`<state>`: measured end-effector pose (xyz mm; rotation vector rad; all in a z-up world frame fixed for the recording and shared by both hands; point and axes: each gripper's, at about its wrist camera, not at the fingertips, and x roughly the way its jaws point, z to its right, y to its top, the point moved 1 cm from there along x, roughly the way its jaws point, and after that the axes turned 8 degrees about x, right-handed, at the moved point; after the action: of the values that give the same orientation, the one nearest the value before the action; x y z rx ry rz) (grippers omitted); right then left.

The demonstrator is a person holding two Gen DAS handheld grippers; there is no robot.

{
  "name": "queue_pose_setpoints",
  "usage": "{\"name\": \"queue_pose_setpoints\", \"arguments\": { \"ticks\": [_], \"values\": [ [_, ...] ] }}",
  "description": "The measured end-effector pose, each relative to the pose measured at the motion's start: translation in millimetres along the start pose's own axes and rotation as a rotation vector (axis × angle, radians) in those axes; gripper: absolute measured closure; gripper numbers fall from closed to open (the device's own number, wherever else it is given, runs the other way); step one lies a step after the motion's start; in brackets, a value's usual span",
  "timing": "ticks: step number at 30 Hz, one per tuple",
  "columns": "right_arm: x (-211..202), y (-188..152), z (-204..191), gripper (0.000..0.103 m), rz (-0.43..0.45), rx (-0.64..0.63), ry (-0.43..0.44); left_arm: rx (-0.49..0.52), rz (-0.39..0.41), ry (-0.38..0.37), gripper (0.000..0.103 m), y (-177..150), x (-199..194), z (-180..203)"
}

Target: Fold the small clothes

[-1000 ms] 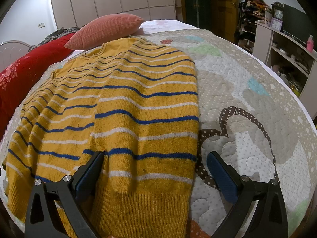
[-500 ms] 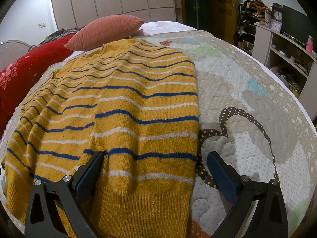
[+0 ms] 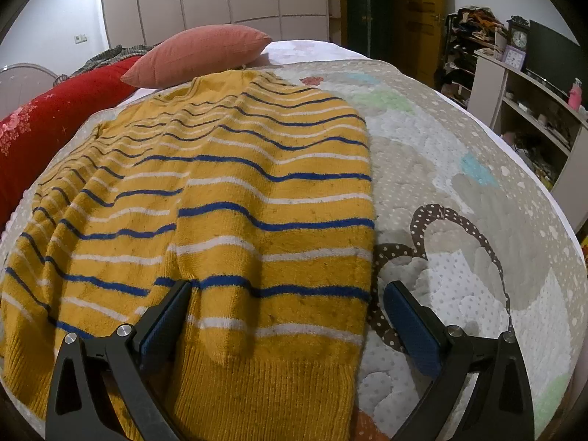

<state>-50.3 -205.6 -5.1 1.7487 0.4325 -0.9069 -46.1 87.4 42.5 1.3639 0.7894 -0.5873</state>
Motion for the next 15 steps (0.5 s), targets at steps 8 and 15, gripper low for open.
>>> {"name": "queue_pose_setpoints", "arguments": {
  "ticks": [8, 15],
  "values": [
    [-43.8, 12.0, 9.7, 0.0, 0.066, 0.084, 0.19, -0.096, -0.005, 0.014, 0.0, 14.7, -3.2, -45.7],
    [-53.4, 14.8, 0.9, 0.0, 0.063, 0.041, 0.169, -0.087, -0.068, -0.013, 0.0, 38.0, 32.5, -48.2]
  ]
}}
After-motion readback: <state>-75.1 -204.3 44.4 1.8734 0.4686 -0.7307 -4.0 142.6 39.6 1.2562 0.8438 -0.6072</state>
